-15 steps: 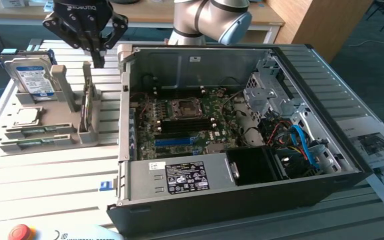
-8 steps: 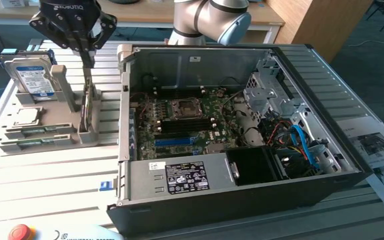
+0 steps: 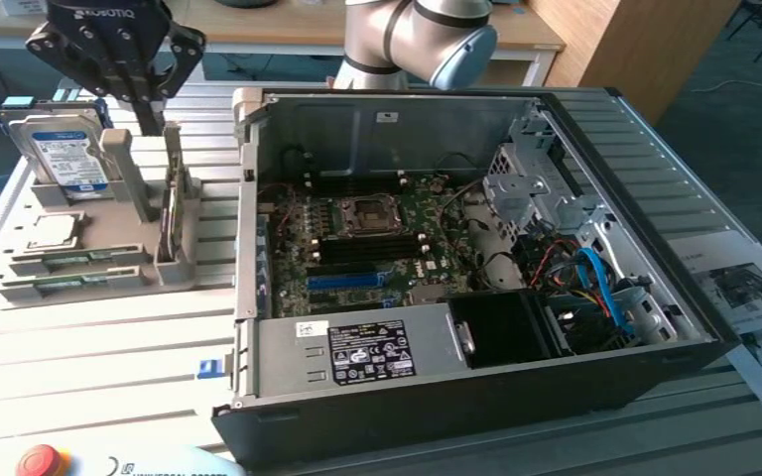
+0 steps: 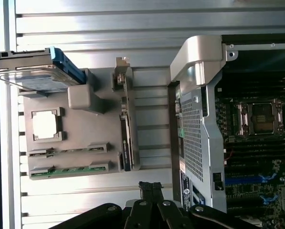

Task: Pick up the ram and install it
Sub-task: 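Reach for the ram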

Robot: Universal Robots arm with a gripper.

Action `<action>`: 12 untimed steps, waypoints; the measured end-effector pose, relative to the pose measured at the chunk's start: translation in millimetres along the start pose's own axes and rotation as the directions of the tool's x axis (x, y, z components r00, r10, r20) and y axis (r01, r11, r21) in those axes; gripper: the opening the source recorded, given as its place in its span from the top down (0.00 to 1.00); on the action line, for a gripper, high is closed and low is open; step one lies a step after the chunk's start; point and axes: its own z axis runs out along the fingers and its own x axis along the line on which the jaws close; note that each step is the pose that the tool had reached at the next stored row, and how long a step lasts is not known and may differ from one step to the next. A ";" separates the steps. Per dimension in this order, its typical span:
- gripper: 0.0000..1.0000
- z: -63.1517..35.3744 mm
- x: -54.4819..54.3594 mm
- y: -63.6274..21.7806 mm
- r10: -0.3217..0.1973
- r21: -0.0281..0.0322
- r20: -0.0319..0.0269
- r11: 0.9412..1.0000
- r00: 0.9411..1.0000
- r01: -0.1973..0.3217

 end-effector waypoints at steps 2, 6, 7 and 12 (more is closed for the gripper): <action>0.89 -0.1 5.6 -0.4 0.000 0.000 0.000 1.000 1.000 0.000; 0.89 -0.3 18.1 -1.4 0.000 0.000 0.000 1.000 1.000 0.000; 0.89 -0.4 21.2 -1.6 0.000 0.000 0.000 1.000 1.000 0.000; 0.89 -0.7 36.2 -2.7 0.000 0.000 0.000 1.000 1.000 0.000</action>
